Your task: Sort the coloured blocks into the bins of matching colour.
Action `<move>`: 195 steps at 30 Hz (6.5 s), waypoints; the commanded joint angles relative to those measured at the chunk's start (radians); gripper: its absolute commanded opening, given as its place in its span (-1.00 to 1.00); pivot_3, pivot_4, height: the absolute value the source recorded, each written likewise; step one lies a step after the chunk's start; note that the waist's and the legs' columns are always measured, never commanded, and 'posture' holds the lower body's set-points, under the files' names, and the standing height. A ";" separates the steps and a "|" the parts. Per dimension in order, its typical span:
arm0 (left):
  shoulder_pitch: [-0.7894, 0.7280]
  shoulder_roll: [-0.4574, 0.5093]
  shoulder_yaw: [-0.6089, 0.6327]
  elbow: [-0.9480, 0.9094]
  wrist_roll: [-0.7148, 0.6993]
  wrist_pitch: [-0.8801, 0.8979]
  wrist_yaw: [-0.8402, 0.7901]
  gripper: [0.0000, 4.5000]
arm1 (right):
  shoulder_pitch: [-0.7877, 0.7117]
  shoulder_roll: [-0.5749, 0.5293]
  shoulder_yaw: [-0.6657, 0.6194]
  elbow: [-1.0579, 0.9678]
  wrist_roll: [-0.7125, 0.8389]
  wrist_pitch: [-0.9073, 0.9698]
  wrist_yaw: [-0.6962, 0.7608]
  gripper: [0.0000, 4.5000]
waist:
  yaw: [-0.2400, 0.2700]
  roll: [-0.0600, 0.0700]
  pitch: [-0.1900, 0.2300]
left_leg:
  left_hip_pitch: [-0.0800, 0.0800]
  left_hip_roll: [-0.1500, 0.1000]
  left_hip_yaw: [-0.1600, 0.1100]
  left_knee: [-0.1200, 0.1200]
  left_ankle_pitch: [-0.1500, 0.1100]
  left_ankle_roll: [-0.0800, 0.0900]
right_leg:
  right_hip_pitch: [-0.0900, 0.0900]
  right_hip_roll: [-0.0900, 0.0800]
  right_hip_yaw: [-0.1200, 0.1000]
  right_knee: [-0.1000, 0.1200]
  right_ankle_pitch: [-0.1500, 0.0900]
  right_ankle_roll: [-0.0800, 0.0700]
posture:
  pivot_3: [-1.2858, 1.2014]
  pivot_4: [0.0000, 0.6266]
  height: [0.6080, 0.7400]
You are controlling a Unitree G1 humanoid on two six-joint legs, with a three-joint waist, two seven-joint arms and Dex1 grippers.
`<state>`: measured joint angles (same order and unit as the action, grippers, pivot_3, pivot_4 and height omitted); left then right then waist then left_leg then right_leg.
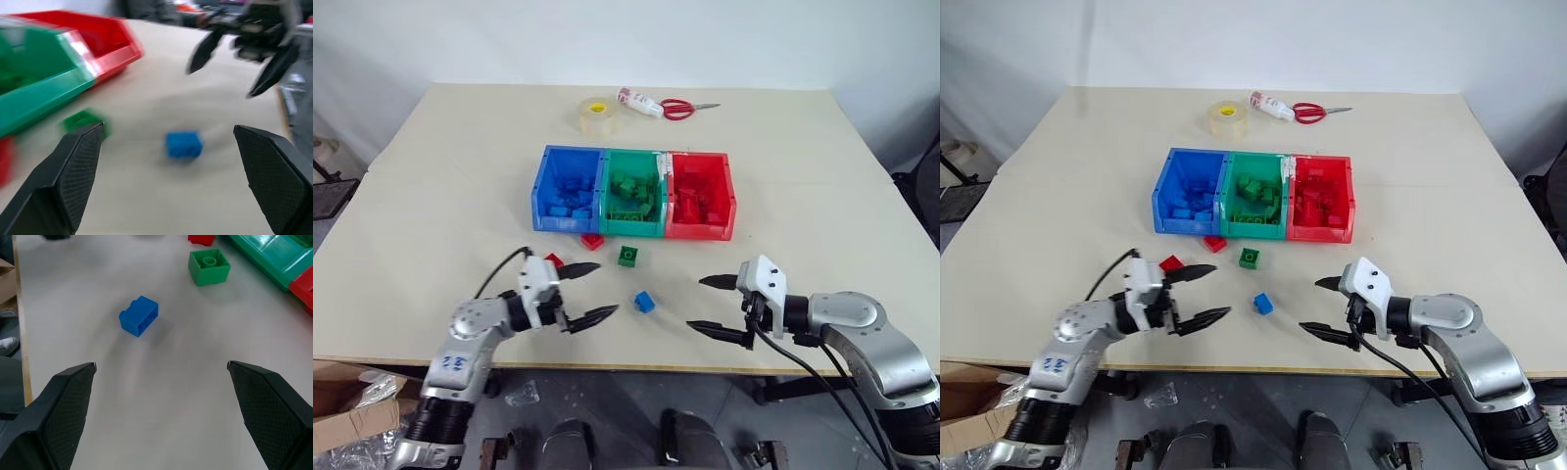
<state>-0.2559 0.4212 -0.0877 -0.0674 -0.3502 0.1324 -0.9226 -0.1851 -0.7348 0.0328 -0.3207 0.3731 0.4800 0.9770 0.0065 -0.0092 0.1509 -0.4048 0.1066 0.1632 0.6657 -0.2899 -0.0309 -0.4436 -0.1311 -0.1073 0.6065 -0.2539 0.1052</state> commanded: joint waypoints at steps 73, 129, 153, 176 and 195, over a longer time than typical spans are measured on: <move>0.031 0.235 0.277 0.027 -0.080 0.051 -0.071 0.99 | -0.105 0.045 -0.046 0.132 0.047 -0.156 0.051 1.00 | -0.008 -0.002 0.001 | 0.000 0.000 0.000 0.000 0.000 0.000 | 0.000 0.000 0.000 0.003 0.000 0.001 | 0.03 -0.52 1.00; -0.355 -0.137 -0.090 0.500 0.274 -0.091 0.159 0.29 | -0.016 0.062 -0.093 0.063 0.030 -0.170 -0.030 1.00 | -0.004 -0.002 0.001 | 0.000 0.000 0.000 0.002 0.000 -0.001 | 0.000 0.000 0.000 0.003 0.000 0.000 | 0.03 -0.52 1.00; -0.782 -0.189 0.080 0.924 0.243 -0.247 0.255 0.51 | -0.010 0.066 -0.107 0.057 0.028 -0.172 -0.056 1.00 | 0.015 -0.004 0.002 | 0.000 0.000 0.000 0.003 0.000 -0.001 | 0.001 0.001 0.000 0.002 0.000 0.001 | 0.03 -0.52 1.00; -0.183 0.170 0.245 0.130 0.001 0.076 -0.007 0.99 | -0.143 0.069 -0.049 0.195 0.017 -0.196 0.061 1.00 | -0.008 -0.006 0.004 | 0.000 0.000 0.000 0.002 0.000 -0.002 | 0.000 0.001 0.000 0.005 0.000 0.001 | 0.03 -0.52 1.00; 0.061 0.232 0.321 0.010 0.002 0.139 0.096 0.99 | -0.192 0.087 -0.018 0.247 0.007 -0.216 0.083 1.00 | -0.007 -0.006 0.004 | 0.001 0.000 0.000 0.002 -0.001 -0.001 | 0.000 0.000 0.000 0.005 0.000 0.000 | 0.03 -0.52 1.00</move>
<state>-0.1797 0.6618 0.2501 -0.0906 -0.3762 0.3058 -0.8446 -0.3680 -0.6510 0.0317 -0.0634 0.3749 0.2826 1.0595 -0.0004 -0.0154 0.1550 -0.4042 0.1071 0.1634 0.6675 -0.2906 -0.0322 -0.4436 -0.1307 -0.1071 0.6111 -0.2542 0.1056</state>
